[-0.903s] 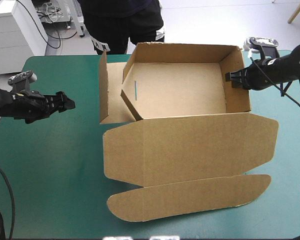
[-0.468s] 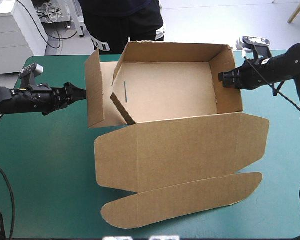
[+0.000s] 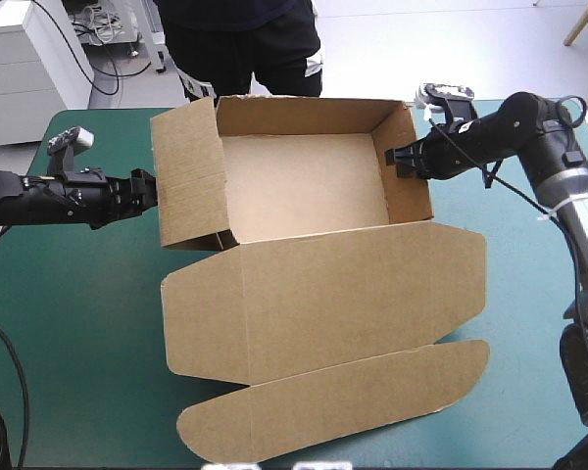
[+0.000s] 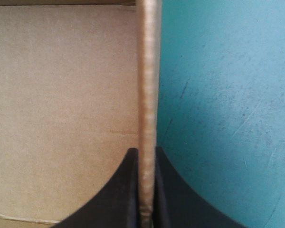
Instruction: Fold the box
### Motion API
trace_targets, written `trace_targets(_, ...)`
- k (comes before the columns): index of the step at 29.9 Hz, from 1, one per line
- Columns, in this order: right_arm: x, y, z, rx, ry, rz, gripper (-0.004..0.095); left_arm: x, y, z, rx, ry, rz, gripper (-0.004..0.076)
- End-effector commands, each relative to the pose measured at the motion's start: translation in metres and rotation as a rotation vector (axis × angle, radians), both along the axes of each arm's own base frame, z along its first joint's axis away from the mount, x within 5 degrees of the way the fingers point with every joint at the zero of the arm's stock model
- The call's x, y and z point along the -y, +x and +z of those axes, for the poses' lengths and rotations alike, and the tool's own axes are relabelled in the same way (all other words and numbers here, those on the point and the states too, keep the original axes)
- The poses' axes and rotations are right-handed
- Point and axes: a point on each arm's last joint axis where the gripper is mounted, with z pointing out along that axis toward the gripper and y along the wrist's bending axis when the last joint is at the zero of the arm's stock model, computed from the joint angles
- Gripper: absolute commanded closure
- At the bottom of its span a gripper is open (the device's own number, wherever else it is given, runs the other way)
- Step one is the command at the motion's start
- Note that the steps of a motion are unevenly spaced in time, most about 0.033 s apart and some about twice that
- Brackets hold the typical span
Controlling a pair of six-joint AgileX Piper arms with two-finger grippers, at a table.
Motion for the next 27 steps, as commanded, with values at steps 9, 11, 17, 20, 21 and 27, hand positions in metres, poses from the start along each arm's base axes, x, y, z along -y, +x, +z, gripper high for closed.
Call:
trace_targets(9,-0.045,0.011,0.001,0.074,0.100,0.004,0.0927,0.009,-0.008,0.024,0.087,-0.089,-0.044,0.0050)
trace_targets(11,-0.051,0.013,-0.001,0.079,0.112,0.002,0.0927,0.010,-0.009,0.024,0.083,-0.090,-0.051,0.0050)
trace_targets(17,-0.067,0.016,-0.008,0.071,0.135,0.005,0.0927,0.012,-0.011,0.026,0.096,-0.106,-0.093,0.0050)
trace_targets(20,-0.073,0.017,-0.012,0.062,0.146,0.010,0.0925,0.013,-0.011,0.027,0.103,-0.120,-0.105,0.0050)
trace_targets(21,-0.076,0.017,-0.013,0.061,0.149,0.011,0.0925,0.013,-0.011,0.027,0.103,-0.120,-0.105,0.0050)
trace_targets(27,-0.090,0.015,-0.017,0.049,0.156,0.032,0.0925,0.014,-0.011,0.027,0.102,-0.114,-0.106,0.0050)
